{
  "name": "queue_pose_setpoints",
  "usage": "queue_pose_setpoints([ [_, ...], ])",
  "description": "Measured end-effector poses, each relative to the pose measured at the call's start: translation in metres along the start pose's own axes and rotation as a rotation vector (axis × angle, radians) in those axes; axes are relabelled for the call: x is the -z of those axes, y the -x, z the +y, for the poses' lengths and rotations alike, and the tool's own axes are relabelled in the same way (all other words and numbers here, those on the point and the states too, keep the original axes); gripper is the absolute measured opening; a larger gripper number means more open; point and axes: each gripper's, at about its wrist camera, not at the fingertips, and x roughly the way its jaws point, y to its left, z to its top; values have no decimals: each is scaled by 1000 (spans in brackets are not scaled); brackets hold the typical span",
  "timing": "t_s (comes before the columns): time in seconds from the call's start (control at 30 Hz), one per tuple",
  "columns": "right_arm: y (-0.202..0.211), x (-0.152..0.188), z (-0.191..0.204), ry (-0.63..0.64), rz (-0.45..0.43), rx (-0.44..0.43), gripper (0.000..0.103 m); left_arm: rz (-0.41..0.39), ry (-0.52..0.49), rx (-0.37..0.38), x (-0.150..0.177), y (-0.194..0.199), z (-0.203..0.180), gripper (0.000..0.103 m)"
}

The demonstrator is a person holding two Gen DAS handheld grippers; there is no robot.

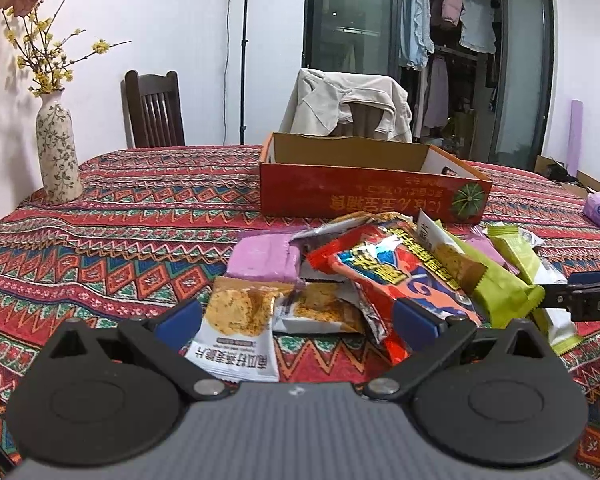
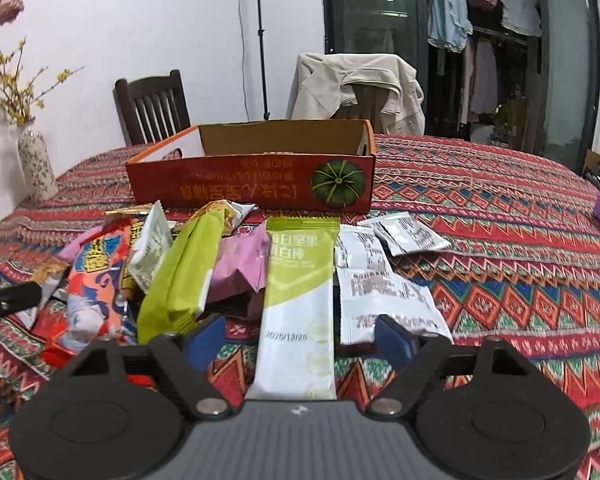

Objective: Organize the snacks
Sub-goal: 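Grasp the green-white snack bar with the right tool while the left tool grasps the biscuit packet, then carry both packets over the cardboard box and open both tools to drop them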

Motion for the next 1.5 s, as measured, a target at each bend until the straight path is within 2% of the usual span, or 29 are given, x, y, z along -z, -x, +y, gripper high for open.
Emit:
queue_pose_setpoints([
  [0.13, -17, -5, 0, 13, 25, 4, 65, 4, 7, -13, 0, -1, 3, 103],
  [0.3, -27, -5, 4, 34, 35, -2, 41, 18, 19, -34, -1, -5, 9, 103],
  [0.67, -9, -5, 2, 14, -20, -15, 36, 93, 25, -89, -8, -28, 28, 103],
  [0.83, 2, -6, 4, 11, -48, -24, 36, 159, 49, -61, -10, -47, 39, 83],
  [0.93, 7, -8, 5, 13, -57, -25, 36, 206, 83, -26, -8, -58, 46, 74],
  [0.97, 9, -8, 6, 15, -60, -25, 36, 202, 82, -19, -8, -58, 47, 72],
  [1.03, 12, -9, 6, 17, -66, -25, 36, 198, 77, 6, -7, -56, 47, 51],
  [1.1, 15, -10, 6, 21, -70, -27, 36, 195, 79, 31, -8, -54, 48, 49],
  [1.27, 20, -11, 8, 30, -79, -33, 36, 168, 70, 25, -11, -44, 48, 47],
  [1.5, 25, -20, 8, 35, -95, -32, 36, 97, 38, 23, -36, -27, 43, 46],
])
